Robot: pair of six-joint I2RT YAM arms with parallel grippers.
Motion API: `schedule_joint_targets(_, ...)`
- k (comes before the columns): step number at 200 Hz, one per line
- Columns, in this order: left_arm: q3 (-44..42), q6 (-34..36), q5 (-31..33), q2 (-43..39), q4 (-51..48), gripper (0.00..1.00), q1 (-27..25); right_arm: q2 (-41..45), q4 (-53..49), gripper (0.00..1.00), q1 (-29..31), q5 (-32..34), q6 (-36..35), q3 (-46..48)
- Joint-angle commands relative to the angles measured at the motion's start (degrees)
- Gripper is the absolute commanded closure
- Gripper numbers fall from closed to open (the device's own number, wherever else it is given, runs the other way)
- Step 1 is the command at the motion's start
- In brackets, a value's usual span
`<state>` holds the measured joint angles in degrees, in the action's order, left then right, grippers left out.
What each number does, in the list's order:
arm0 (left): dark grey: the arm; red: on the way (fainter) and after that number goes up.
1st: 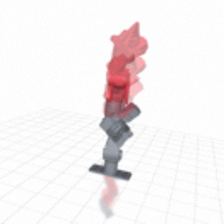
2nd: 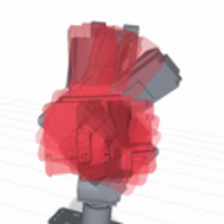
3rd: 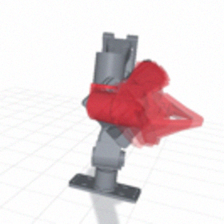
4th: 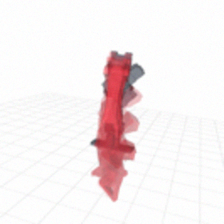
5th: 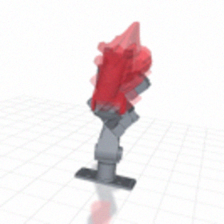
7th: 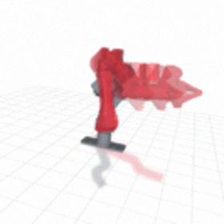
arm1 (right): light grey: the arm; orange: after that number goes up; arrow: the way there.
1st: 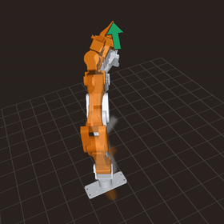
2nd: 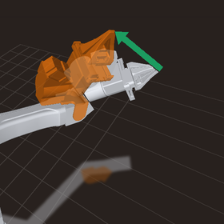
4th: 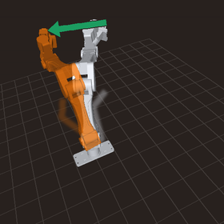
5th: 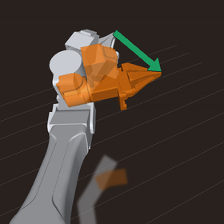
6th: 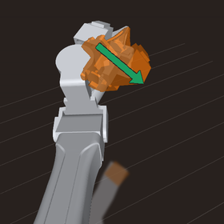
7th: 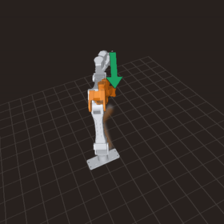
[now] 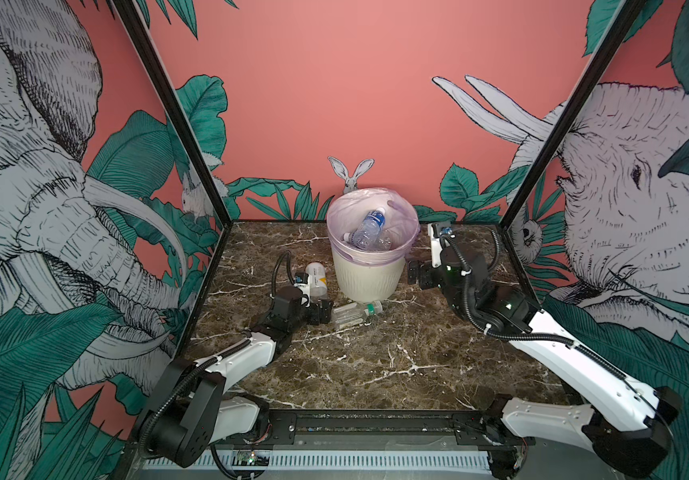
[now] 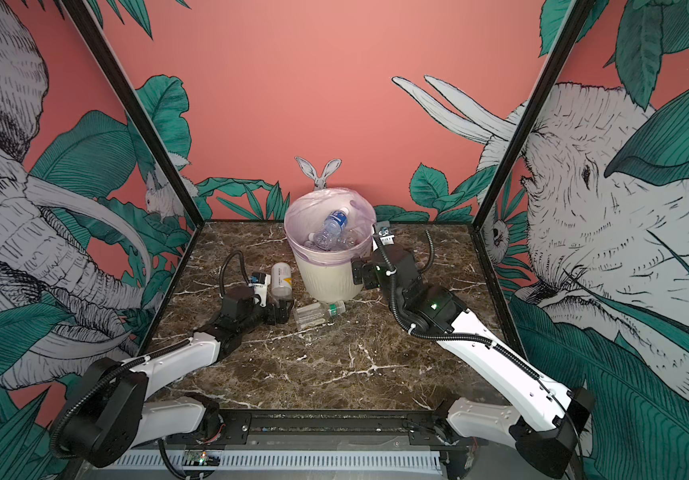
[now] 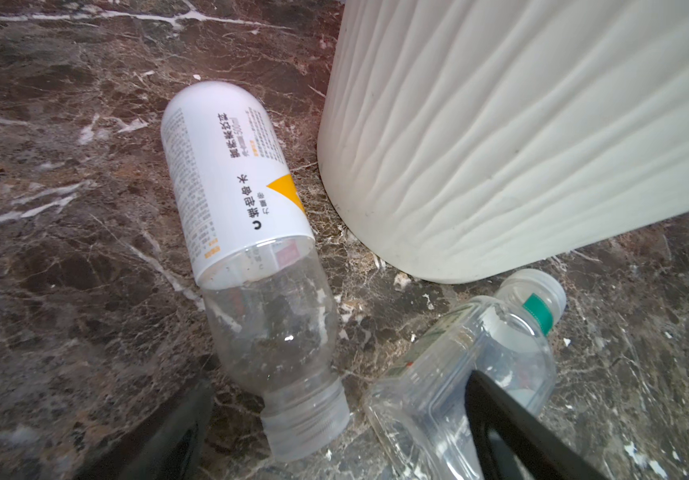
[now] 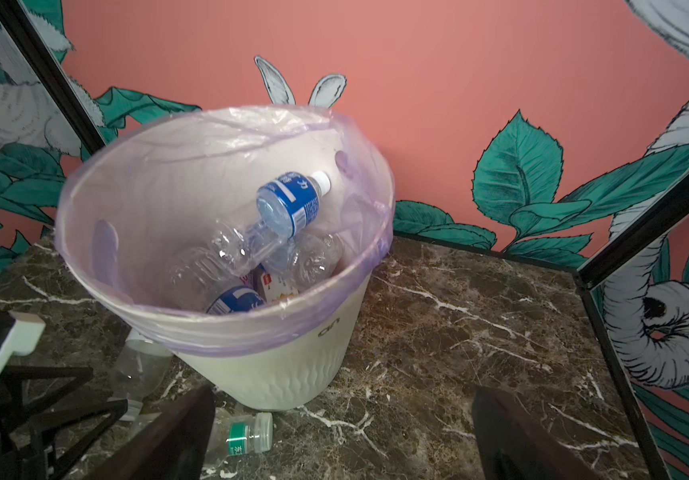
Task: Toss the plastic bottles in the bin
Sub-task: 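Lower the right gripper beside the bin while the left gripper grasps the white-labelled bottle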
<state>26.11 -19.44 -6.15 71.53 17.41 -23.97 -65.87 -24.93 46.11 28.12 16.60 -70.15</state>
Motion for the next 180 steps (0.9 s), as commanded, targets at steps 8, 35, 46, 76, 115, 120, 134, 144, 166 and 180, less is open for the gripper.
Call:
schedule_joint_targets(8, 0.7, 0.4, -1.7, 0.4, 2.1, 0.04, 0.1, 2.0, 1.6, 0.01, 0.6, -1.4, 6.4, 5.4)
schedule_joint_targets(35, 1.1, 0.2, -0.8, 1.0, 1.7, 0.04, 0.1, 2.3, 2.1, 0.01, 2.4, -1.6, 9.9, 10.5)
schedule_joint_targets(46, 1.4, -0.1, 0.1, 1.3, 1.0, 0.04, 0.1, 2.2, 2.4, 0.01, 3.2, -1.5, 11.1, 12.3)
schedule_joint_targets(76, 1.6, -0.5, 3.2, 1.2, -0.3, 0.04, 0.1, 2.0, 3.8, 0.01, 4.6, -2.1, 13.0, 16.5)
schedule_joint_targets(115, 4.2, -1.0, 6.6, 3.4, -3.2, 0.04, 0.2, 1.5, 7.6, 0.01, 4.9, -3.7, 12.6, 20.9)
schedule_joint_targets(120, 5.3, -1.2, 7.0, 3.8, -4.5, 0.04, 0.1, 1.2, 8.2, 0.01, 4.9, -3.9, 12.5, 21.5)
schedule_joint_targets(134, 7.3, -1.6, 8.0, 5.0, -6.6, 0.04, 0.1, 0.5, 10.5, 0.01, 4.8, -4.6, 11.8, 23.3)
schedule_joint_targets(144, 8.2, -1.9, 8.7, 5.4, -6.9, 0.04, 0.2, -0.1, 12.3, 0.01, 4.8, -5.0, 11.1, 24.6)
schedule_joint_targets(166, 11.6, -1.5, 10.5, 7.6, -9.9, 0.04, 0.2, -1.7, 15.7, 0.01, 4.6, -5.4, 9.5, 26.9)
schedule_joint_targets(180, 14.5, -1.3, 12.1, 9.9, -12.8, 0.04, 0.1, -2.2, 17.2, 0.01, 4.4, -5.5, 8.7, 28.0)
